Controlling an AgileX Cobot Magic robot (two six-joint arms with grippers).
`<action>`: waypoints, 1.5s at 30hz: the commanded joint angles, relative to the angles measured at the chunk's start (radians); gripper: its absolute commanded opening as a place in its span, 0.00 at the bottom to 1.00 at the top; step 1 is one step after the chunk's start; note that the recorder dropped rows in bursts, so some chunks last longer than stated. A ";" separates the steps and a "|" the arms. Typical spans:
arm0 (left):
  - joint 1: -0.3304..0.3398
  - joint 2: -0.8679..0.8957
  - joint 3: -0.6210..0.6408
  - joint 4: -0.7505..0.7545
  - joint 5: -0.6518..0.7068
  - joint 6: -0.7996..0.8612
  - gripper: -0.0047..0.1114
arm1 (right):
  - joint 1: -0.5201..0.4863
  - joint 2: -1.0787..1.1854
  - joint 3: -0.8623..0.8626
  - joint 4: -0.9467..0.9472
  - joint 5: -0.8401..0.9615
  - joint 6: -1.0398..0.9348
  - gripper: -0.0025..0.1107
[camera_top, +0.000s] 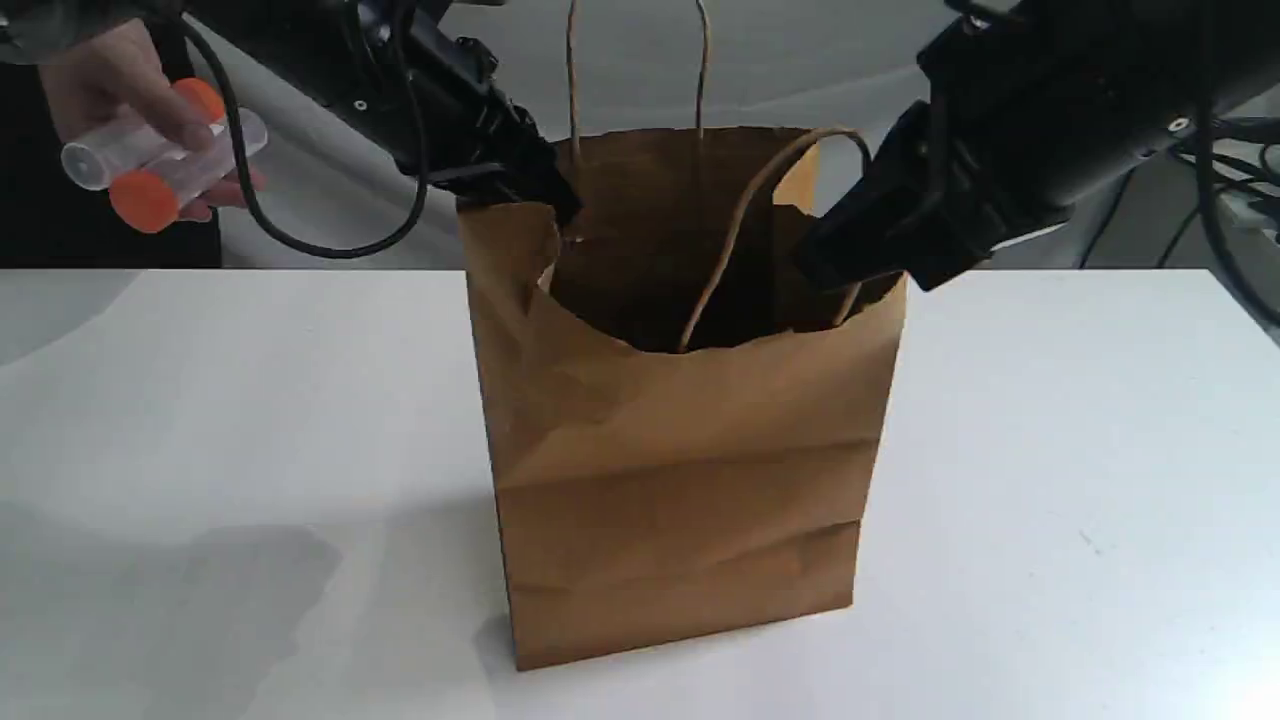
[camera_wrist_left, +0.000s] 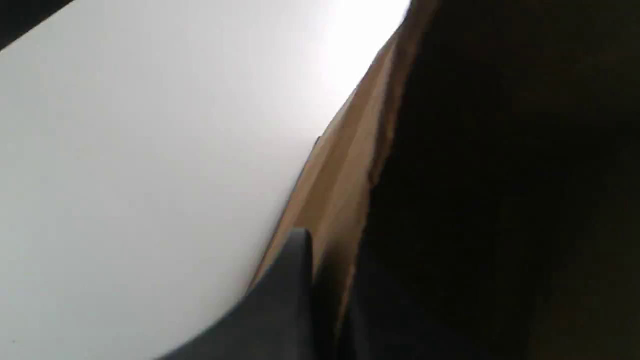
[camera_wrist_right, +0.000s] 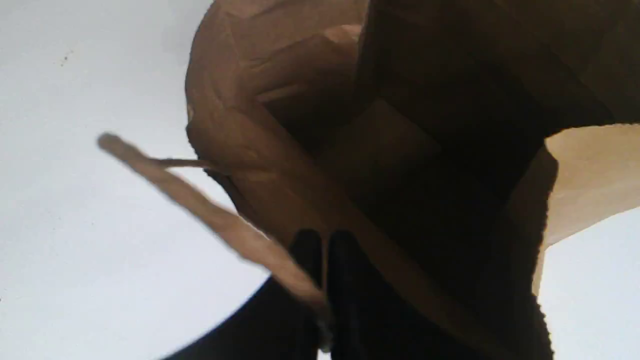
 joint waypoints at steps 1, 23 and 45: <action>-0.005 -0.001 -0.005 -0.033 -0.016 -0.003 0.04 | 0.004 0.002 0.007 -0.009 0.007 0.022 0.02; 0.106 0.071 0.002 -0.201 0.089 -0.180 0.04 | 0.002 0.051 -0.449 0.123 0.092 0.174 0.02; 0.106 0.092 0.002 -0.176 0.089 -0.178 0.04 | 0.002 0.127 -0.498 0.190 0.092 0.197 0.02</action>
